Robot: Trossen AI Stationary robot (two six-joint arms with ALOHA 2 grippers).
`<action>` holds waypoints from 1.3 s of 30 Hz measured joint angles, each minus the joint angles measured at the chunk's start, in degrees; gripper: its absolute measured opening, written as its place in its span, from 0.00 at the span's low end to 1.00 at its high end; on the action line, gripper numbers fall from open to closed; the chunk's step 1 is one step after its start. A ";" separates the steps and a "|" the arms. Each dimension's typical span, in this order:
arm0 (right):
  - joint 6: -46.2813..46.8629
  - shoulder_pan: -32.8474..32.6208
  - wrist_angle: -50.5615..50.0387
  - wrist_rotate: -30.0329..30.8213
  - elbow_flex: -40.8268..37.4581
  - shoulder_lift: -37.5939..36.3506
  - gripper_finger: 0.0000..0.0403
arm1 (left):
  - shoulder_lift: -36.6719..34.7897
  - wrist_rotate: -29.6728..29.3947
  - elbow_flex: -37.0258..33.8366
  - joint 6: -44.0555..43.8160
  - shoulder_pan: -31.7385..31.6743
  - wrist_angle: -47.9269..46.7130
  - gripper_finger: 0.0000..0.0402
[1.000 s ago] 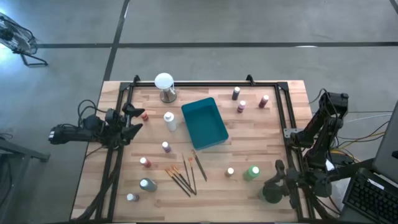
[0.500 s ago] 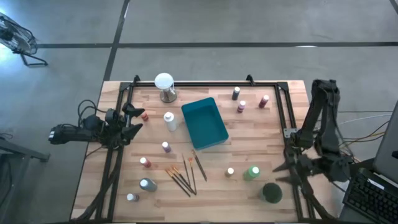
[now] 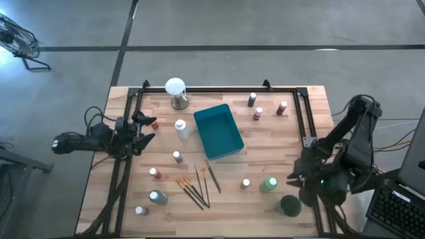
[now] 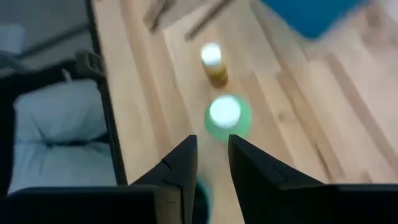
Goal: Pick & Place Paint Supplies
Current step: Move the green cup to the bottom center of the table
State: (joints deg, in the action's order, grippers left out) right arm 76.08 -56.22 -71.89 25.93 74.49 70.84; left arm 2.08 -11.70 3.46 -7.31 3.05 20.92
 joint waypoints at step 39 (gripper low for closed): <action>37.87 5.76 -5.71 -19.65 24.34 33.92 0.29 | -0.02 -8.93 0.00 7.34 -0.02 -4.08 0.89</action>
State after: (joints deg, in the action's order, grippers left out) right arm 113.95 -50.45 -77.60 6.28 98.83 104.76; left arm 2.07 -20.64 3.46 0.03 3.03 16.84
